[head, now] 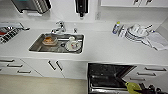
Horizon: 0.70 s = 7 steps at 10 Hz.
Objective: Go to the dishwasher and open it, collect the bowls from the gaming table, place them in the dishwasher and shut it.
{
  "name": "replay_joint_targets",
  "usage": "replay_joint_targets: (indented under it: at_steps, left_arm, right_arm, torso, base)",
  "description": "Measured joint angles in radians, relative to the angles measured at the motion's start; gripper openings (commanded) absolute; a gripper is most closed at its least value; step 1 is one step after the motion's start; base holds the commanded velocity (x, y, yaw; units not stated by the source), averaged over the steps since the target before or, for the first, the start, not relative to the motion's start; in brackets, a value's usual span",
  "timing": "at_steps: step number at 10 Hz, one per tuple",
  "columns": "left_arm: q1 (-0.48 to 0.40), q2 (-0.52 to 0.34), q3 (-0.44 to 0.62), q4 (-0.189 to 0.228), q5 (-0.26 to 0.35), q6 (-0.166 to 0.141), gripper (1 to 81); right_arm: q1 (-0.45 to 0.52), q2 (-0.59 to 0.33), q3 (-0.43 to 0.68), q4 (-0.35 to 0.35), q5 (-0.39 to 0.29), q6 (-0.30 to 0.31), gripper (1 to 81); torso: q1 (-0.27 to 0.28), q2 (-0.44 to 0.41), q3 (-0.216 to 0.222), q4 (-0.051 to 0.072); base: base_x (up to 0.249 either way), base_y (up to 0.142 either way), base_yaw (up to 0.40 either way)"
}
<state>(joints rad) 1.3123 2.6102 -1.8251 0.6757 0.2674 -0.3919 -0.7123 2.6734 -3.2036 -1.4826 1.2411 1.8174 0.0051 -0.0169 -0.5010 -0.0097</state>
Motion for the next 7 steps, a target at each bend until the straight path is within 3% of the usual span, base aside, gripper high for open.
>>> replay_joint_targets:
  at_steps: [3,7]
  left_arm:
    - [0.004,0.033,-0.050,0.014,-0.046,0.000,81.1]
    - [0.055,0.089,-0.165,0.021,-0.074,0.002,81.1]
  right_arm:
    - [0.090,0.044,-0.013,-0.127,0.033,0.083,1.0]
    - [0.165,0.158,-0.009,-0.206,0.019,0.151,1.0]
  torso:
    - [0.000,0.000,0.000,0.000]
    - [0.000,0.000,0.000,0.000]
  base:
    - [0.000,0.000,0.000]
    - [0.000,0.000,0.000]
